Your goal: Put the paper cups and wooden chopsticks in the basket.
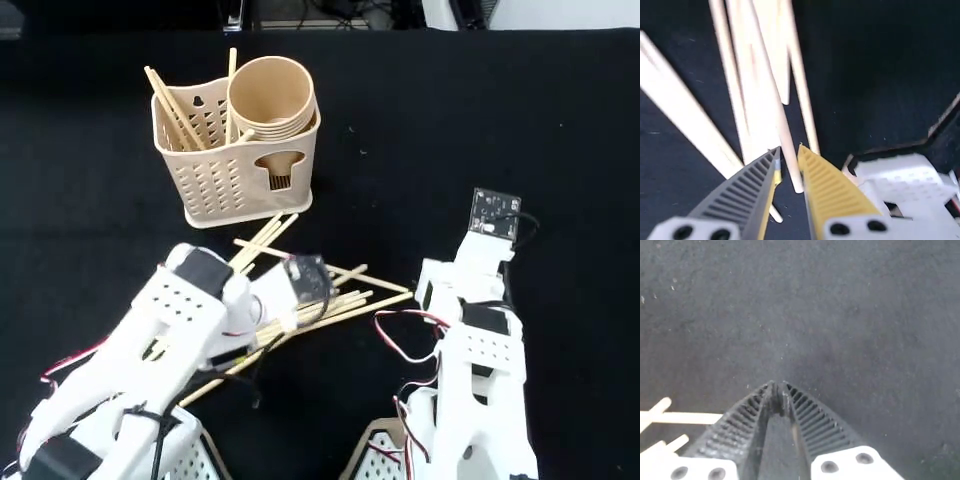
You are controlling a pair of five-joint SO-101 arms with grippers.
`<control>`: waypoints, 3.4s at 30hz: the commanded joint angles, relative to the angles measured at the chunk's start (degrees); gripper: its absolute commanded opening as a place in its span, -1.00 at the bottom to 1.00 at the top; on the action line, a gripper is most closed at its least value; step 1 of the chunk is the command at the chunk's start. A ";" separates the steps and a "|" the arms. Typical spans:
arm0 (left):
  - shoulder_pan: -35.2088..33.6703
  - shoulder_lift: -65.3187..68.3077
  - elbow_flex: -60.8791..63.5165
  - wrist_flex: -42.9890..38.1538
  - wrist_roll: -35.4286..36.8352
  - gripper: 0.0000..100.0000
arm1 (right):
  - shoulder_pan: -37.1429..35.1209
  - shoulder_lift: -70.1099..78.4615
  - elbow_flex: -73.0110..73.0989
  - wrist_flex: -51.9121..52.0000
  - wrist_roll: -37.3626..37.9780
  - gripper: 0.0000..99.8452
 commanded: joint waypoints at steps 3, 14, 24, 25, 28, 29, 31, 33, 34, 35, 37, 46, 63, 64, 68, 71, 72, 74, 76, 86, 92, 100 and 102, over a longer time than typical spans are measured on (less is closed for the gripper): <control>-3.03 -1.49 6.55 -5.19 -0.97 -0.85 | 0.62 -0.84 -0.31 -1.23 -0.09 -0.97; -6.20 -1.93 6.99 -6.68 -0.62 -0.48 | -1.93 -0.84 -0.13 -1.23 0.00 -0.97; -6.20 -1.49 12.26 -21.01 5.19 -0.51 | -2.02 -0.84 -0.13 -1.23 0.00 -0.97; -6.20 -1.49 13.41 -22.77 5.27 -0.51 | -2.02 -0.84 -0.13 -1.23 0.00 -0.97; -6.20 -1.49 16.48 -25.76 5.27 -0.51 | -2.02 -0.84 -0.13 -1.23 0.00 -0.97; -6.20 -1.49 17.36 -26.20 5.27 -0.51 | -2.02 -0.84 -0.13 -1.23 0.00 -0.97; -6.20 -1.49 18.42 -26.64 5.27 -0.52 | -2.02 -0.84 -0.13 -1.23 0.00 -0.97; -6.20 -1.49 18.77 -26.46 5.27 -0.52 | -2.02 -0.84 -0.13 -1.23 0.00 -0.97; -6.20 -1.49 18.77 -26.46 5.27 -0.52 | -2.02 -0.84 -0.13 -1.23 0.00 -0.97; -6.20 -1.49 18.77 -26.46 5.27 -0.52 | -2.02 -0.84 -0.13 -1.23 0.00 -0.97; -6.20 -1.49 18.77 -26.46 5.36 -0.54 | -2.02 -0.84 -0.13 -1.23 0.00 -0.97; -6.20 -1.93 18.33 -26.46 5.27 -0.91 | -2.02 -0.84 -0.04 -1.23 0.00 -0.97; -6.90 -2.02 0.75 -4.75 -1.23 -0.90 | -2.02 -0.84 -0.04 -1.23 0.00 -0.97; -6.90 -2.02 0.84 -4.66 -1.93 -0.90 | -2.02 -0.84 -0.04 -1.23 0.00 -0.97; -6.90 -1.67 5.32 -4.92 -3.96 -0.90 | -2.02 -0.84 0.04 -1.23 0.00 -0.97; -9.27 -2.02 9.71 -6.33 -6.68 -0.90 | -2.02 -0.84 0.04 -1.23 0.00 -0.97; -11.03 -2.02 10.59 -7.91 -7.30 -0.90 | -2.02 -0.84 0.04 -1.23 0.00 -0.97; -14.73 -2.02 11.82 -10.29 -8.70 -0.90 | -2.11 -0.84 0.04 -1.23 0.00 -0.97; -17.19 -2.02 12.09 -11.52 -10.29 -0.89 | -2.11 -0.84 0.04 -1.23 0.00 -0.97; -18.42 -2.02 10.68 -11.43 -11.60 -0.59 | -2.11 -0.84 0.04 -1.32 0.00 -0.97; -16.84 -1.93 7.78 -11.87 -11.43 -0.58 | -2.11 -0.75 0.22 -2.55 0.00 -0.97; -6.11 -1.41 12.26 -22.68 -1.41 -0.57 | -2.11 -0.75 0.22 -2.55 0.00 -0.97; -6.37 -1.41 15.08 -26.73 -1.23 -0.57 | -2.11 -0.75 0.31 -2.55 0.00 -0.97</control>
